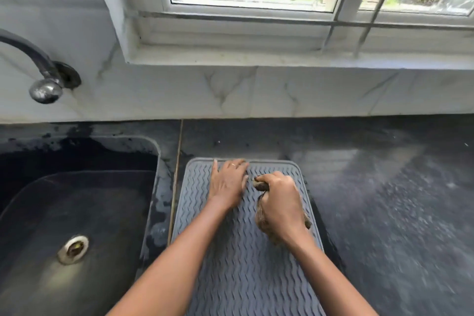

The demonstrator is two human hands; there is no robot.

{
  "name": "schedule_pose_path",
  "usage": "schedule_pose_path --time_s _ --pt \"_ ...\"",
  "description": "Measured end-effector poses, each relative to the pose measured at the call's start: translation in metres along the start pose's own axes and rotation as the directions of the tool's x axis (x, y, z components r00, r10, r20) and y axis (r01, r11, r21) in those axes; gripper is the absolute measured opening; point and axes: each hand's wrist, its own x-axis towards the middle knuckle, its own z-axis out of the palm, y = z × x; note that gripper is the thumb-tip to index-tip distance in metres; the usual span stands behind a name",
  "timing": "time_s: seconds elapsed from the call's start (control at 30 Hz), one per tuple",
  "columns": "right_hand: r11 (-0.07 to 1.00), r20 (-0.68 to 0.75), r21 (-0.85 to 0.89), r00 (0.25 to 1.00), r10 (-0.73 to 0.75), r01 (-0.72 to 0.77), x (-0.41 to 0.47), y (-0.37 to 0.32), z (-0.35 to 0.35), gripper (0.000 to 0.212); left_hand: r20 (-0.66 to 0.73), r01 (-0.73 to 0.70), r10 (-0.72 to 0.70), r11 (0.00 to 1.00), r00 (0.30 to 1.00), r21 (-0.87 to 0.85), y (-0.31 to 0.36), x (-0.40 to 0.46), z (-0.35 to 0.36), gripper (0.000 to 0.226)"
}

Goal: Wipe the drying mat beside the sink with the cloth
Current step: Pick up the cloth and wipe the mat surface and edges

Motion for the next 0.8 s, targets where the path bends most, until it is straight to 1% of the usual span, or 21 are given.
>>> schedule_pose_path --time_s 0.1,0.17,0.27,0.37,0.43,0.53,0.7,0.8 --pt "0.998 -0.002 -0.051 1.000 -0.028 0.028 0.035 -0.001 0.009 0.045 -0.018 -0.003 0.003 1.000 1.000 -0.014 -0.004 0.009 0.003 0.036" --pt "0.995 0.009 -0.097 0.999 -0.036 0.037 0.053 0.000 0.014 0.043 -0.061 -0.014 0.013 1.000 0.998 -0.020 -0.006 0.013 0.002 0.033" --pt "0.982 0.098 -0.186 0.995 -0.001 0.019 0.072 0.004 0.024 0.036 -0.102 0.004 -0.008 0.999 0.995 -0.038 -0.006 0.020 -0.002 0.030" --pt "0.967 0.200 -0.254 0.979 0.027 0.025 0.076 0.010 0.034 0.032 -0.092 0.078 -0.089 0.990 0.992 -0.113 -0.005 0.027 -0.004 0.029" --pt "0.965 0.199 -0.260 0.980 0.008 0.045 0.074 0.013 0.038 0.031 -0.110 0.111 -0.128 0.983 0.986 -0.147 -0.004 0.029 -0.002 0.026" --pt "0.964 0.194 -0.251 0.980 -0.035 0.084 0.073 0.015 0.038 0.029 -0.174 0.165 -0.194 0.971 0.965 -0.170 -0.002 0.029 0.003 0.023" --pt "0.969 0.241 -0.221 0.969 -0.051 0.106 0.051 0.020 0.032 0.023 -0.238 0.194 -0.237 0.962 0.942 -0.190 0.002 0.030 0.007 0.017" --pt "0.962 0.292 -0.231 0.953 -0.076 0.148 0.038 0.021 0.027 0.024 -0.241 0.191 -0.233 0.964 0.942 -0.188 0.004 0.030 0.005 0.015"
